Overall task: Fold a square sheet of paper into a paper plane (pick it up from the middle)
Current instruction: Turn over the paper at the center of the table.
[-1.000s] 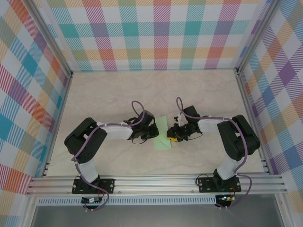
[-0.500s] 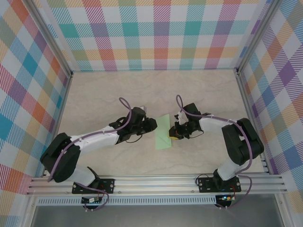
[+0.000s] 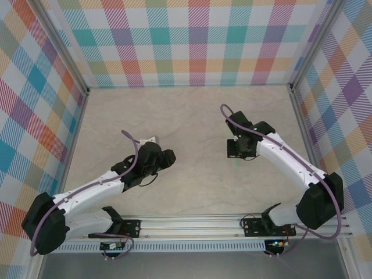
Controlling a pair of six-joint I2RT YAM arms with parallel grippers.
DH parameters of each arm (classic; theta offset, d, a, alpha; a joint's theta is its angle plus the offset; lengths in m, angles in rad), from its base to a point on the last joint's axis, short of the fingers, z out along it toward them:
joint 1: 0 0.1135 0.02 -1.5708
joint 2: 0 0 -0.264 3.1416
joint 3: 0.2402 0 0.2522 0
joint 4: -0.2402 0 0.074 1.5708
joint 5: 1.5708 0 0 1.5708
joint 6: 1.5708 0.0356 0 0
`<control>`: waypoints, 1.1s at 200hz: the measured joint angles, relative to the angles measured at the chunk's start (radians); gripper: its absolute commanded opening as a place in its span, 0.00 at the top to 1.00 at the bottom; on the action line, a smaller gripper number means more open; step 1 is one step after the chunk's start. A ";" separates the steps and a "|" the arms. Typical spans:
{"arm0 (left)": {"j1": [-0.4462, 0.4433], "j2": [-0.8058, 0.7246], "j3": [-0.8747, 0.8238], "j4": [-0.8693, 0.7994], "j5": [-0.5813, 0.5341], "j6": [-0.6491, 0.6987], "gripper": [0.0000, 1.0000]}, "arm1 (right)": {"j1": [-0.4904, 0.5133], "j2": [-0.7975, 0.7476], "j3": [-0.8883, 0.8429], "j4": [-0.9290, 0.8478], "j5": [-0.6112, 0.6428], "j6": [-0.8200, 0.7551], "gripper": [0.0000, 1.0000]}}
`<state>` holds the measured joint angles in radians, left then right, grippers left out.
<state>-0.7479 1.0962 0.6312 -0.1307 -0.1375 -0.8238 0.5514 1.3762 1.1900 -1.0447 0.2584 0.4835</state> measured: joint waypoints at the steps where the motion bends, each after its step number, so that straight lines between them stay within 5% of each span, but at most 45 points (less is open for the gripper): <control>1: 0.001 -0.002 -0.002 -0.001 -0.002 -0.001 0.56 | 0.003 0.002 0.004 -0.010 0.012 0.002 0.92; 56: 0.019 -0.120 -0.033 -0.074 -0.056 -0.002 0.55 | 0.177 0.298 0.104 -0.195 0.198 0.117 0.88; 116: 0.027 -0.303 -0.062 -0.206 -0.093 -0.021 0.53 | 0.313 0.614 0.288 -0.093 0.007 0.155 0.66; 141: 0.031 -0.351 -0.064 -0.243 -0.088 -0.026 0.52 | 0.328 0.594 0.274 0.028 -0.136 0.152 0.50; 220: 0.031 -0.334 -0.067 -0.294 0.044 -0.056 0.48 | 0.197 0.169 0.073 0.171 -0.281 0.207 0.49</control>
<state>-0.7166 0.7620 0.5640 -0.4248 -0.0933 -0.8799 0.7483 1.5452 1.2633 -0.8742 -0.0227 0.6903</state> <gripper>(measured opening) 0.517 0.525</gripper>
